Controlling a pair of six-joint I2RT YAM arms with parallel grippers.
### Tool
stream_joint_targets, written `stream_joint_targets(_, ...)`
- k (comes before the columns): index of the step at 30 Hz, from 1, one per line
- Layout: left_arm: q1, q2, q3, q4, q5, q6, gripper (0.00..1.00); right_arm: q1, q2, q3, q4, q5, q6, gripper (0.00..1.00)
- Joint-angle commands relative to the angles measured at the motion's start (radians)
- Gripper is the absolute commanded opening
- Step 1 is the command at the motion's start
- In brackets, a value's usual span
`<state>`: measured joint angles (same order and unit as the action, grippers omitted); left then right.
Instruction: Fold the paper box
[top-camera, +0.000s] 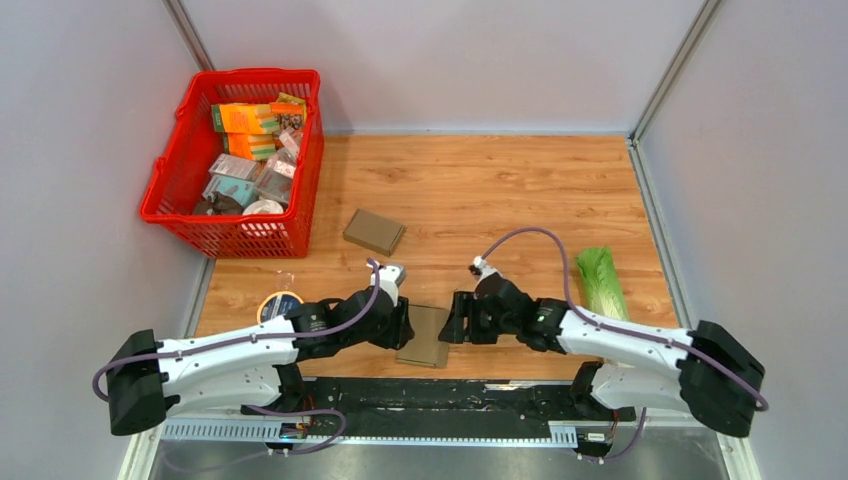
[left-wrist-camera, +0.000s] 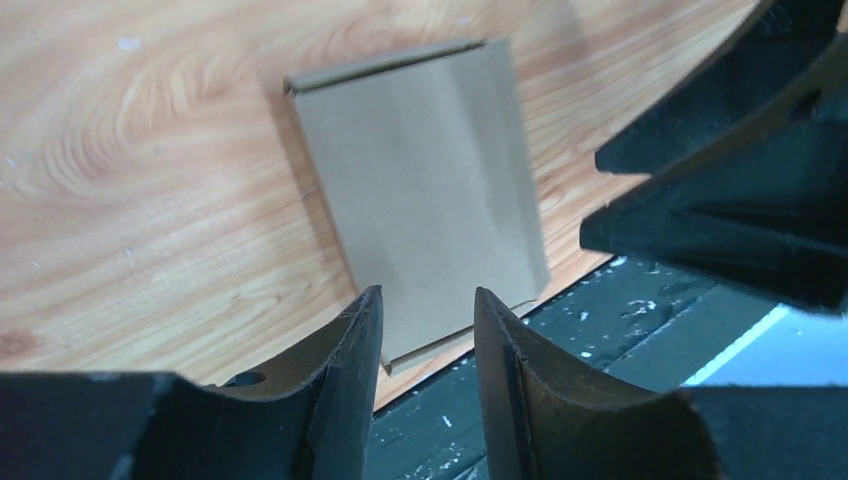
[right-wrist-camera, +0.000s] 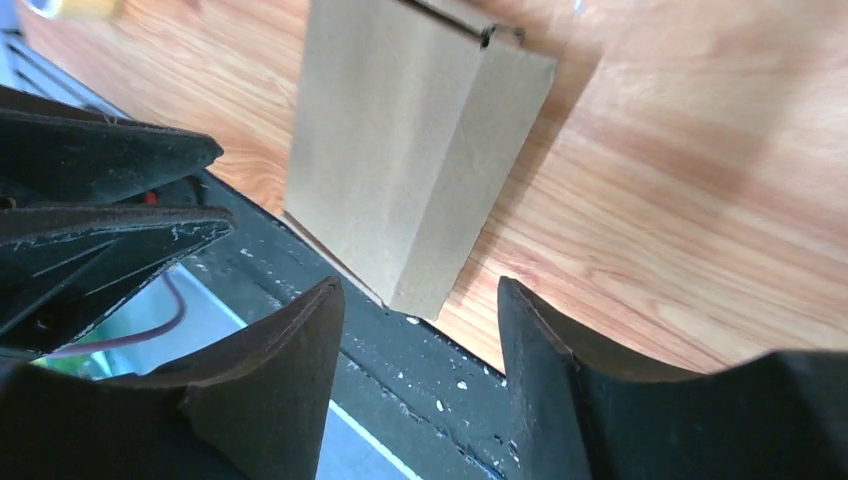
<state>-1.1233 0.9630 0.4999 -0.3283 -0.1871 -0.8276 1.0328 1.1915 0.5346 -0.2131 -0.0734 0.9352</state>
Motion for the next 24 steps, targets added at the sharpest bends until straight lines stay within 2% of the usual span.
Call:
stream_joint_targets(1, 0.002, -0.012, 0.126, -0.161, 0.002, 0.169, 0.47, -0.111, -0.128, -0.030, -0.065, -0.083, -0.113, 0.57)
stream_joint_targets(2, 0.006, -0.006, 0.146, -0.173, -0.027, 0.171, 0.44, -0.156, -0.135, -0.010, -0.078, -0.086, -0.133, 0.54)
stream_joint_targets(3, 0.032, 0.000, 0.150, -0.196, -0.032, 0.162, 0.40, -0.175, -0.129, 0.010, -0.098, -0.080, -0.183, 0.42)
stream_joint_targets(5, 0.065, 0.031, 0.166, -0.212, -0.038, 0.153, 0.24, -0.191, -0.087, 0.097, -0.179, -0.039, -0.229, 0.33)
stream_joint_targets(6, 0.080, 0.043, 0.169, -0.230, -0.047, 0.141, 0.22, -0.191, -0.066, 0.126, -0.221, -0.008, -0.269, 0.26)
stream_joint_targets(9, 0.155, 0.103, 0.178, -0.233, -0.051, 0.128, 0.18, -0.191, 0.045, 0.231, -0.246, 0.000, -0.314, 0.15)
stream_joint_targets(13, 0.210, 0.207, 0.193, -0.167, -0.018, 0.143, 0.16, -0.191, 0.189, 0.315, -0.267, 0.027, -0.348, 0.09)
stream_joint_targets(20, 0.211, 0.390, 0.244, -0.057, 0.084, 0.148, 0.14, -0.163, 0.304, 0.315, -0.178, 0.038, -0.316, 0.05)
stream_joint_targets(23, 0.204, 0.444, 0.235, 0.000, 0.119, 0.130, 0.12, -0.149, 0.352, 0.301, -0.076, -0.041, -0.261, 0.03)
stream_joint_targets(24, 0.197, 0.448, 0.229, 0.021, 0.127, 0.127, 0.12, -0.148, 0.361, 0.289, 0.023, -0.099, -0.237, 0.02)
